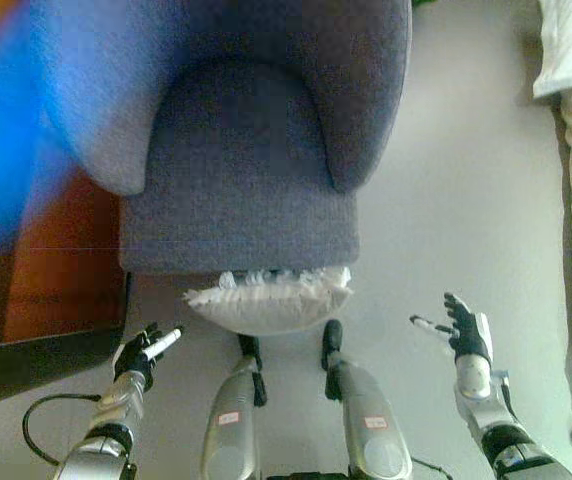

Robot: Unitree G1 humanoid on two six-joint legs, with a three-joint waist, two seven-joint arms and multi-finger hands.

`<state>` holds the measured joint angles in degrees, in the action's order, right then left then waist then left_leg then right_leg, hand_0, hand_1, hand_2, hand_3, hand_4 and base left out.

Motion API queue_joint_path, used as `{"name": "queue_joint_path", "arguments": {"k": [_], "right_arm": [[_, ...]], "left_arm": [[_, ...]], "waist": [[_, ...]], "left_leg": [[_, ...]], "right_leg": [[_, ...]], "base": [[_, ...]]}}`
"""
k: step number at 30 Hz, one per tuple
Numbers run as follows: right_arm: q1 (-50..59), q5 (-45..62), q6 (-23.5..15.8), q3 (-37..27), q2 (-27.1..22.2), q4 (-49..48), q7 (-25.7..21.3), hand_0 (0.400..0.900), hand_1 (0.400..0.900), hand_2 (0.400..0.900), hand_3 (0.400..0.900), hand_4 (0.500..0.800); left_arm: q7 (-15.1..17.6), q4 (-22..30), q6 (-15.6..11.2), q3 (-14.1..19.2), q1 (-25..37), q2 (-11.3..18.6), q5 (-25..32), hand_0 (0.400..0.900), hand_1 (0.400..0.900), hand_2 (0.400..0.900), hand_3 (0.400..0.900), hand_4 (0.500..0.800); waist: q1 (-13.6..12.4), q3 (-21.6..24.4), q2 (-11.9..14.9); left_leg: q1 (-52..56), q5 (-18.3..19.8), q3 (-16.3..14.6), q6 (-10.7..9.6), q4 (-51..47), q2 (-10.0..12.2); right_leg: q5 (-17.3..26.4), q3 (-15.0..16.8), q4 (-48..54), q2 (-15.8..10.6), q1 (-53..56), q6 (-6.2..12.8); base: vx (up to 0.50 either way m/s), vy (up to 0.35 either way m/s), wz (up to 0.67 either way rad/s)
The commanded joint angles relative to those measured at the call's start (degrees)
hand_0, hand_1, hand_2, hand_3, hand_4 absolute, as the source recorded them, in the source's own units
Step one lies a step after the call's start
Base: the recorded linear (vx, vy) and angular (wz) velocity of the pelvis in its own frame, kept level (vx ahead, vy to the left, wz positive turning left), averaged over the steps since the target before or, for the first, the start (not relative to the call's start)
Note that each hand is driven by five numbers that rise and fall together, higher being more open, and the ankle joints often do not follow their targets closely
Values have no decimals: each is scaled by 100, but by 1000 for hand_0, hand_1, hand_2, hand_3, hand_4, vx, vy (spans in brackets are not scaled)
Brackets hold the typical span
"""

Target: Pick up the pillow and put it on the sofa.

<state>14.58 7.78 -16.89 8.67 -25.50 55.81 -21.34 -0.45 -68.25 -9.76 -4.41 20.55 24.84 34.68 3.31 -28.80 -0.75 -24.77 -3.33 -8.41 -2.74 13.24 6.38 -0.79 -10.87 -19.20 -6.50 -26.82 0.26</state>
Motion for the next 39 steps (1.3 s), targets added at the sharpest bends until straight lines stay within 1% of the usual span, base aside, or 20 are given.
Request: {"name": "queue_joint_path", "arguments": {"k": [1,3,5,7,13,15,20,24,25,26,27,28,34,39], "right_arm": [[-126,296,-148,64,-483,-685,-460,900,900,900,900,800],[-31,282,-36,152,-516,-921,-543,900,900,900,900,800],[-18,220,-11,200,-524,-1090,-601,900,900,900,900,800],[-21,237,120,246,-531,-1357,-664,900,900,900,900,800],[-248,217,175,260,-546,-1722,-717,900,900,900,900,800],[-328,203,186,262,-543,-1827,-714,900,900,900,900,800],[-397,211,83,301,-505,-1817,-602,900,900,900,900,800],[-446,194,81,343,-440,-1834,-570,900,900,900,900,800],[-454,187,50,354,-416,-1807,-562,900,900,900,900,800],[-468,196,46,368,-395,-1819,-570,900,900,900,900,800],[-487,194,25,377,-370,-1825,-576,900,900,900,900,800],[-502,185,25,389,-341,-1843,-580,900,900,900,900,800],[-616,163,-7,420,-272,-1949,-559,900,900,900,900,800],[-612,158,-34,426,-250,-1919,-527,900,900,900,900,800]], "left_arm": [[179,171,-200,-96,-31,253,238,900,900,900,900,800],[277,313,-218,-174,151,269,393,900,900,900,900,800],[373,404,-254,-221,297,263,419,900,900,900,900,800],[480,557,-273,-282,445,262,537,900,900,900,900,800],[570,823,-308,-354,691,315,517,900,900,900,900,800],[625,839,-313,-379,818,350,625,900,900,900,900,800],[586,656,-333,-322,1204,431,959,900,900,900,900,800],[512,656,-352,-361,1359,394,1005,900,900,900,900,800],[482,676,-317,-375,1384,380,999,900,900,900,900,800],[441,693,-270,-405,1411,375,1009,771,771,771,771,722],[414,685,-260,-422,1427,369,1004,573,573,573,573,604],[357,692,-223,-445,1442,351,981,400,400,400,400,500],[349,688,-139,-523,1459,379,893,400,400,400,400,500],[271,582,-114,-517,1505,440,929,400,400,400,400,500]], "waist": [[147,39,139],[175,-24,206],[203,-46,268],[222,-68,342],[272,-98,540],[302,-99,616],[372,-98,790],[390,-90,896],[390,-93,925],[390,-87,954],[389,-92,983],[388,-98,1020],[386,-99,1174],[387,-99,1215]], "left_leg": [[-575,588,138,-28,948,-126],[-861,629,133,-6,1135,-133],[-1114,685,177,8,1341,-139],[-1344,725,221,11,1524,-114],[-1760,808,320,51,1867,-64],[-1893,831,369,69,1977,-55],[-2078,922,431,105,2228,-36],[-2135,994,466,112,2354,-21],[-2123,1010,466,114,2359,-11],[-2125,1023,464,120,2372,-11],[-2131,1033,476,117,2383,-13],[-2116,1045,487,114,2381,-10],[-1979,1086,484,105,2341,-4],[-1857,1087,472,94,2284,-16]], "right_leg": [[-325,329,-376,52,-341,252],[-343,362,-583,49,-640,245],[-373,407,-777,70,-888,230],[-393,428,-951,86,-1115,213],[-408,438,-1272,157,-1498,187],[-385,453,-1346,188,-1608,183],[-366,452,-1504,261,-1731,183],[-355,453,-1540,300,-1737,195],[-350,448,-1534,313,-1723,204],[-339,437,-1521,326,-1710,207],[-328,431,-1506,337,-1699,211],[-324,431,-1493,359,-1676,221],[-316,398,-1329,417,-1454,257],[-321,381,-1232,436,-1311,261]], "base": [[-40,13,-6],[-51,21,-9],[-38,4,-5],[-21,-24,-4],[-2,-48,-4],[7,-60,-8],[6,-43,-9],[2,-55,-5],[-3,-67,-2],[-7,-75,-2],[-8,-81,-1],[-1,-84,-1],[8,-63,-1],[2,-8,0]]}}
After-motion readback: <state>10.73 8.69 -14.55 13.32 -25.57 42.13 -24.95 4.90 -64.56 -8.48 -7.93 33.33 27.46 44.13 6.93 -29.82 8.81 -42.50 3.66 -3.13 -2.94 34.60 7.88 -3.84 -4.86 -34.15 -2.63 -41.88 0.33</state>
